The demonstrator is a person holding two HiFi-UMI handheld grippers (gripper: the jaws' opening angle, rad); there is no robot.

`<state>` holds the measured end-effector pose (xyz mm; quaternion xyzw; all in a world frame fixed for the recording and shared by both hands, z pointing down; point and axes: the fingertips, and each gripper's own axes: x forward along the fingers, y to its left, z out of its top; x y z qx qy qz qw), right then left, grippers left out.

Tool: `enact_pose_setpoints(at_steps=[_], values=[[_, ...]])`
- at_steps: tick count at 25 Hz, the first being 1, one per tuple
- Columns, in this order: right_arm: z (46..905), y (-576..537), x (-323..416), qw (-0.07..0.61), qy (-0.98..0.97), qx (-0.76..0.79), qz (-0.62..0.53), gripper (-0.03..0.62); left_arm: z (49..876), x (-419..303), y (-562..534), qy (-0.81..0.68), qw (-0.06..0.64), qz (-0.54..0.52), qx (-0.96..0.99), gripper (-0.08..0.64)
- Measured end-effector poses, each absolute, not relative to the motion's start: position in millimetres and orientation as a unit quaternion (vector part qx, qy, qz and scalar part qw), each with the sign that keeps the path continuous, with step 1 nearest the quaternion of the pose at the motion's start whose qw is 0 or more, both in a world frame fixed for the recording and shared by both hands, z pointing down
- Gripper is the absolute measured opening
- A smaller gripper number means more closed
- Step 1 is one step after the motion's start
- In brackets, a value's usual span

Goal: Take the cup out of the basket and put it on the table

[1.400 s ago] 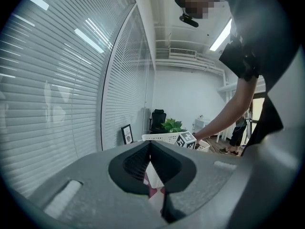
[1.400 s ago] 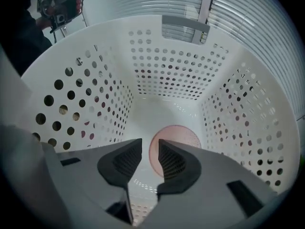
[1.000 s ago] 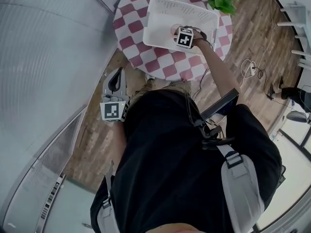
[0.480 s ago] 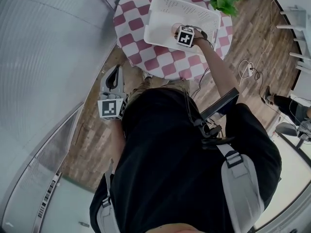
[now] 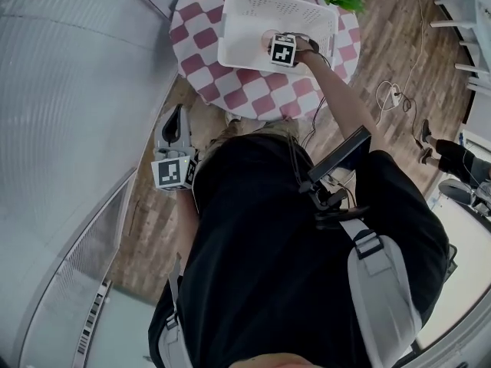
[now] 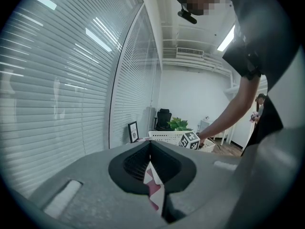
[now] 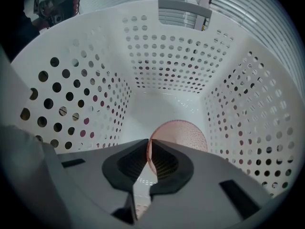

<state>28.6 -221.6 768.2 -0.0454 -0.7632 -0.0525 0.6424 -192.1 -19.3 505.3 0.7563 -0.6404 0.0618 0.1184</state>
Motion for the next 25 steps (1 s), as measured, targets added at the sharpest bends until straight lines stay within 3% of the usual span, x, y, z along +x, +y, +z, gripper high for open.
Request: enact_pose_setpoints(at_steps=[25], values=[[751, -227, 29, 0.634, -0.772, -0.015, -0.04, 0.028, 508, -187, -17, -0.632, 0.113, 0.061, 0.764, 0.005]])
